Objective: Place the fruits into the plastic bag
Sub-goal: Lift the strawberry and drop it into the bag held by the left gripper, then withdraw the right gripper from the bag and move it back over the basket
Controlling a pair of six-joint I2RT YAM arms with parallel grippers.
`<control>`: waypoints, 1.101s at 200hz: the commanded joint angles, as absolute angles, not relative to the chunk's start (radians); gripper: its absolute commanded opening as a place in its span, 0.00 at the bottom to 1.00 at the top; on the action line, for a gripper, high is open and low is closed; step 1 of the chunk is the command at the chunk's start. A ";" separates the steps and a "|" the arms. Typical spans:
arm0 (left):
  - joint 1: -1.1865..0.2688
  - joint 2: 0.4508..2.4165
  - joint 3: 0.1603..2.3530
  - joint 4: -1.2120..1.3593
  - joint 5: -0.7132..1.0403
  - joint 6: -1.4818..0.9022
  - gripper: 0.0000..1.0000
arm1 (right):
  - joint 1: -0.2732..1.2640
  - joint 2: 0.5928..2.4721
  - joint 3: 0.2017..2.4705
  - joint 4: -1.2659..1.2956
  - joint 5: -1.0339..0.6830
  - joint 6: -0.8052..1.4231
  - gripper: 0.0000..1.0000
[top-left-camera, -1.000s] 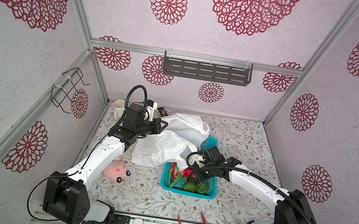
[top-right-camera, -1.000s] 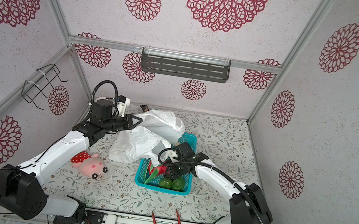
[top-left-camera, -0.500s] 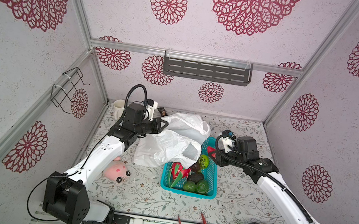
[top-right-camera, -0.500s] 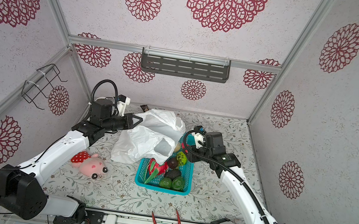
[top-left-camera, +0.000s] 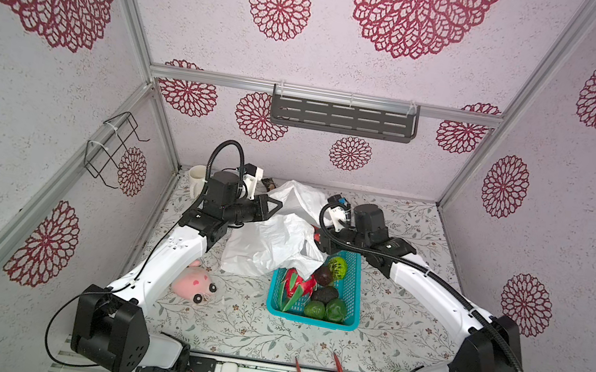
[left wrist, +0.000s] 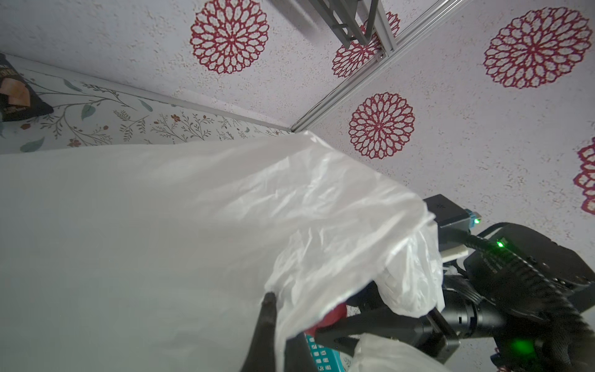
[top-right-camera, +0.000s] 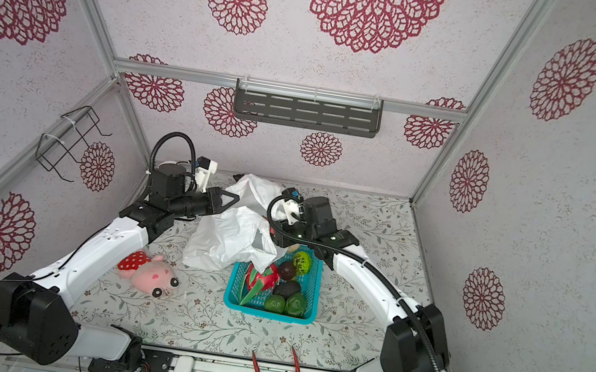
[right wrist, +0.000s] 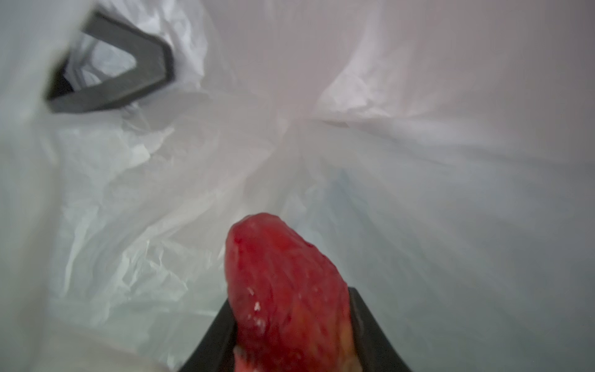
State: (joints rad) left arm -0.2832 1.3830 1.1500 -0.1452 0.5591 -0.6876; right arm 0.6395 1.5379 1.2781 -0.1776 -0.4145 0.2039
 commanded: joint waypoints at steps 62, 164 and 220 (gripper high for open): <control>-0.304 1.397 1.075 -0.028 0.577 -0.768 0.00 | 0.713 1.780 1.494 -0.042 -0.297 0.356 0.43; -0.267 1.354 0.968 0.051 0.560 -0.764 0.00 | 0.688 1.716 1.518 -0.183 -0.235 0.268 0.99; -0.233 1.297 0.905 0.055 0.548 -0.712 0.00 | 0.589 1.494 1.353 -0.192 -0.311 0.223 0.98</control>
State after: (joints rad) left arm -0.2440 1.3323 0.9173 0.0299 0.5594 -0.7498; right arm 0.6277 1.6302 1.3960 -0.1833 -0.2710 0.2718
